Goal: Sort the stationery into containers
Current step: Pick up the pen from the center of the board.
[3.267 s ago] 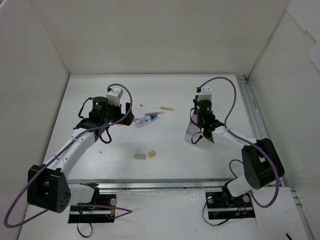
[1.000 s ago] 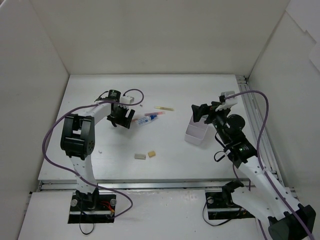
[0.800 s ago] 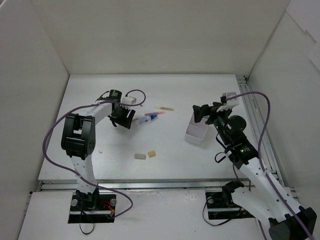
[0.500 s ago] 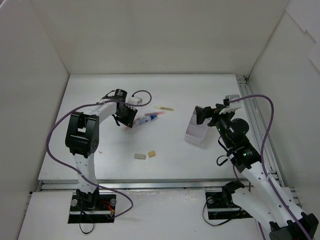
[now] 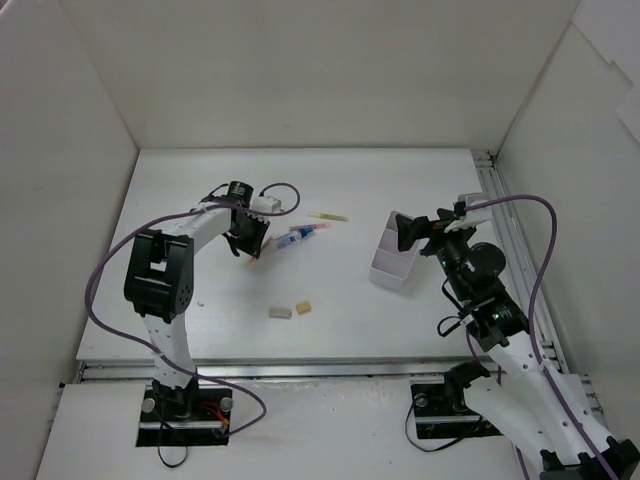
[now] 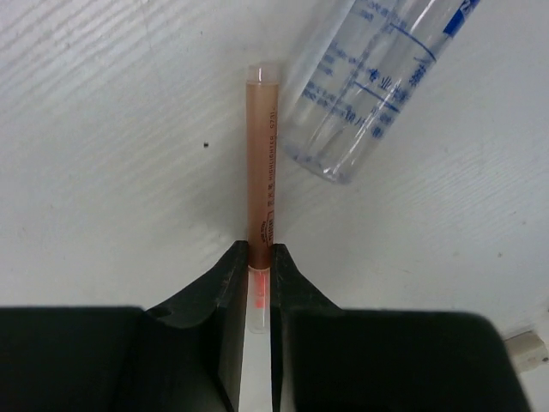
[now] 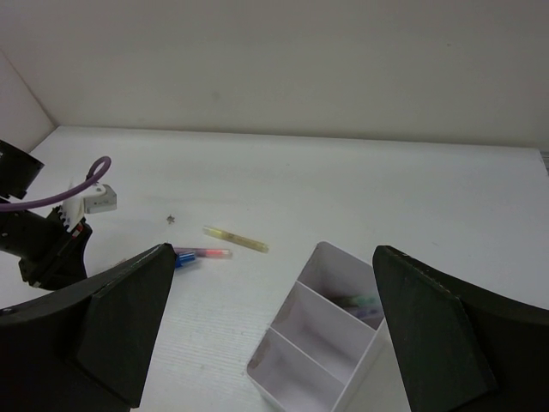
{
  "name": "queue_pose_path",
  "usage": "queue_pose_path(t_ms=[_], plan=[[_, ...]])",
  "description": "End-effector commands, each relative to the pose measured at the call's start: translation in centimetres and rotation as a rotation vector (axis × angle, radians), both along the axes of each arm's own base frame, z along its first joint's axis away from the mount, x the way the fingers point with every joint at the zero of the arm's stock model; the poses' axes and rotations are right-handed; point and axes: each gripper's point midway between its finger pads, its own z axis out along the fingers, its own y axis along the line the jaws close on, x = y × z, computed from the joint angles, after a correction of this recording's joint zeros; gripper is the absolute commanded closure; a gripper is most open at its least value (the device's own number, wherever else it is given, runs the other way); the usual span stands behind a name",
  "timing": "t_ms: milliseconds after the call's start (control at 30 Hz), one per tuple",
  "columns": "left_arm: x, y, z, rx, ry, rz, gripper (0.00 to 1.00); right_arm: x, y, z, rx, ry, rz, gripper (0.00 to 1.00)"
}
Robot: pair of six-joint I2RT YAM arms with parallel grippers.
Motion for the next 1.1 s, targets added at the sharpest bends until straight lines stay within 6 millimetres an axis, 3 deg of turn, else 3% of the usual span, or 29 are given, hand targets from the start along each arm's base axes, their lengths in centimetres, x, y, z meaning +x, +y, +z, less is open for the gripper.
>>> queue_pose_path(t_ms=[0, 33, 167, 333, 367, 433, 467, 500, 567, 733, 933, 1067], plan=[[0.9, -0.1, 6.1, -0.023, -0.162, 0.047, 1.0, 0.2, 0.3, 1.3, 0.006, -0.049, 0.023, 0.02], [0.6, 0.1, 6.4, -0.023, -0.171, 0.053, 1.0, 0.3, 0.6, 1.1, 0.005, -0.04, 0.036, 0.02], [-0.6, -1.2, 11.2, -0.076, -0.295, 0.015, 1.0, 0.4, 1.7, 0.9, 0.016, -0.031, 0.088, 0.02], [-1.9, -2.3, 15.6, -0.141, -0.418, 0.003, 1.0, 0.8, 4.4, 0.4, 0.073, 0.01, 0.203, 0.02], [-2.3, -2.9, 17.6, -0.176, -0.476, -0.013, 1.0, 0.8, 5.1, 0.2, 0.082, 0.022, 0.234, 0.02], [-3.1, -3.8, 18.5, -0.229, -0.5, -0.037, 1.0, 0.7, 7.3, 0.1, 0.135, 0.041, 0.346, 0.02], [-3.9, -5.3, 20.6, -0.286, -0.565, -0.079, 1.0, 0.6, 8.2, 0.1, 0.157, 0.048, 0.386, 0.02], [-4.5, -6.0, 20.6, -0.311, -0.571, -0.104, 1.0, 0.2, 9.3, 0.0, 0.172, 0.058, 0.45, 0.02], [-6.0, -8.4, 22.7, -0.393, -0.632, -0.174, 1.0, 0.5, 11.5, 0.0, 0.203, 0.082, 0.511, 0.02], [-8.4, -11.6, 24.2, -0.472, -0.669, -0.26, 1.0, 1.0, 15.3, 0.5, 0.237, 0.094, 0.569, 0.02], [-8.9, -13.5, 23.9, -0.51, -0.675, -0.283, 1.0, 1.3, 17.4, 0.7, 0.376, 0.117, 0.583, 0.02], [-9.6, -15.1, 23.6, -0.54, -0.624, -0.301, 1.0, 1.9, 17.6, 0.4, 0.427, 0.12, 0.51, 0.04]])
